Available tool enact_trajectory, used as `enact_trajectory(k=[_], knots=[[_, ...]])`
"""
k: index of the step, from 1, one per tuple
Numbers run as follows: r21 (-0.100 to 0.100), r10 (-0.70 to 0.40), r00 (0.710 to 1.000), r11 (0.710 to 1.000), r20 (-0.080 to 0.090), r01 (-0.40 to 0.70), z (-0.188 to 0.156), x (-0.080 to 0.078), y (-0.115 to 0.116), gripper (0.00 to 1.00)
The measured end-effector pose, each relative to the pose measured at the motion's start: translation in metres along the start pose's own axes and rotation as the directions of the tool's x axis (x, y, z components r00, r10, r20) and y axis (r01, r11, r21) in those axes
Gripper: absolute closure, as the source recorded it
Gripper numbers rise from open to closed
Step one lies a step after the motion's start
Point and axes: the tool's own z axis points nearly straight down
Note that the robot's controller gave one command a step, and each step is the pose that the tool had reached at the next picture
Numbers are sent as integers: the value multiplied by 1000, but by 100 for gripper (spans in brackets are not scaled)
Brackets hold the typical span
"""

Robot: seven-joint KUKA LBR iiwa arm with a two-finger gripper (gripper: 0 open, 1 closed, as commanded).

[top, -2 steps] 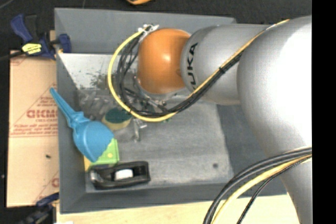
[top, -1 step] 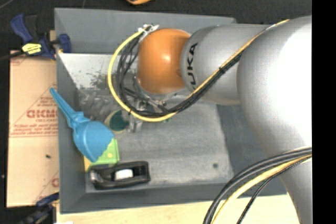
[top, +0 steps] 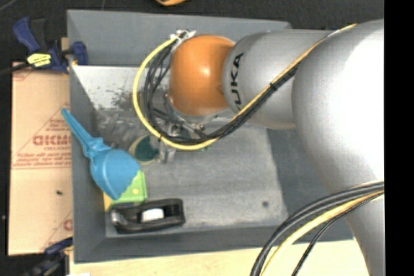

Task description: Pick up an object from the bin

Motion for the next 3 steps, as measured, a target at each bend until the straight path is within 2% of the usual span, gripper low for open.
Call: enact_trajectory(k=[2, 3], knots=[[0, 1, 1000, 1000, 0, -1, 0, 0, 0, 100], [0, 1, 1000, 1000, 0, -1, 0, 0, 0, 0]])
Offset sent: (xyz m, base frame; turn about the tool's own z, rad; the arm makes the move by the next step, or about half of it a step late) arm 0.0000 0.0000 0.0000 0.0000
